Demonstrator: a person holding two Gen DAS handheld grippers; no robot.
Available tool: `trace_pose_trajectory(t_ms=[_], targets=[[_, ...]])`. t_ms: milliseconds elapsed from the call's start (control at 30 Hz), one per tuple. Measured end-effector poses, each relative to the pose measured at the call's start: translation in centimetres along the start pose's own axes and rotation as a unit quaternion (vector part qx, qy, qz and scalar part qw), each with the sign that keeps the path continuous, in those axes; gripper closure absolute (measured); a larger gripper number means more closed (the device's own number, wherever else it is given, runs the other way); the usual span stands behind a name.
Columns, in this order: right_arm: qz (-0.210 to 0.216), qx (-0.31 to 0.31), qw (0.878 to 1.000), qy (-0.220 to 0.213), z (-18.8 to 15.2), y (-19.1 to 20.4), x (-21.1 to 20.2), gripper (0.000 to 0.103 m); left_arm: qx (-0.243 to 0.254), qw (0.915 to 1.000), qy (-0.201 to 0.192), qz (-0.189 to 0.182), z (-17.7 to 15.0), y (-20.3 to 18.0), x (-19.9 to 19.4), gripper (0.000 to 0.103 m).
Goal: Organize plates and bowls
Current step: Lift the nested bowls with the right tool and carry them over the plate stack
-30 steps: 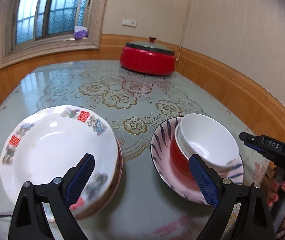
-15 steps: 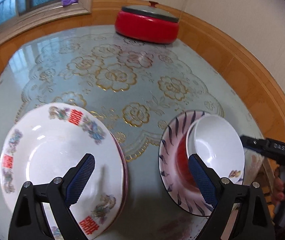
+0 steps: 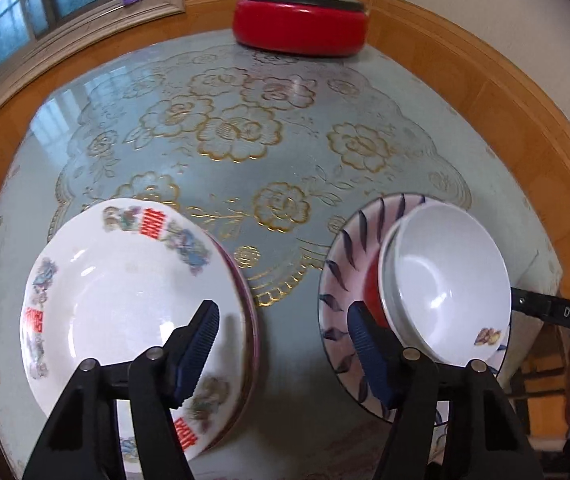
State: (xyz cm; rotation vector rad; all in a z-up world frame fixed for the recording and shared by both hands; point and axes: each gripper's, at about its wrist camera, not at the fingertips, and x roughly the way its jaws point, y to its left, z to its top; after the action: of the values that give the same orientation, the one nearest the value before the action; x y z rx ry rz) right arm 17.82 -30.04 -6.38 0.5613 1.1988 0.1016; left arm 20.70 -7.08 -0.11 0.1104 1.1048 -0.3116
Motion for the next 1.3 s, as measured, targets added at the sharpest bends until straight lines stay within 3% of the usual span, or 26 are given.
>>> trace_pose_trajectory(t_ms=[267,333,500,633,800,933,1100,1167,1300], targets=[[0.023,-0.013,0.999,0.02,1.1,-0.3,1.5,0.088,0.068,0.9962,0.01,0.055,-0.3,-3.0,1.9,0.046],[0.021,-0.026,0.999,0.024,1.5,-0.2,1.7,0.088,0.053,0.9977,0.023,0.034,-0.1,-3.1,2.3,0.06],[0.029,-0.056,0.997,0.038,2.7,0.3,2.6,0.093,0.022,0.999,0.036,0.015,0.3,-3.6,3.4,0.063],[0.004,-0.078,0.997,0.021,4.4,0.5,2.4,0.095,0.017,0.999,0.042,0.001,1.0,-5.0,4.5,0.063],[0.009,-0.077,0.997,0.021,6.5,-0.5,2.3,0.095,0.004,0.9994,0.031,-0.013,1.9,-5.7,5.7,0.061],[0.038,-0.064,0.997,0.023,7.4,-1.7,2.7,0.095,-0.042,0.9986,-0.003,-0.031,2.6,-4.2,5.7,0.058],[0.057,-0.09,0.994,0.029,8.1,-2.4,3.0,0.092,-0.039,0.9983,-0.02,-0.039,2.9,-4.0,6.0,0.057],[0.058,-0.106,0.992,0.033,8.4,-1.9,3.5,0.087,-0.026,0.9992,-0.012,-0.03,2.8,-4.0,6.5,0.06],[0.052,-0.147,0.987,0.035,8.5,-1.6,3.7,0.084,0.001,0.999,-0.014,-0.041,2.9,-4.8,6.7,0.08]])
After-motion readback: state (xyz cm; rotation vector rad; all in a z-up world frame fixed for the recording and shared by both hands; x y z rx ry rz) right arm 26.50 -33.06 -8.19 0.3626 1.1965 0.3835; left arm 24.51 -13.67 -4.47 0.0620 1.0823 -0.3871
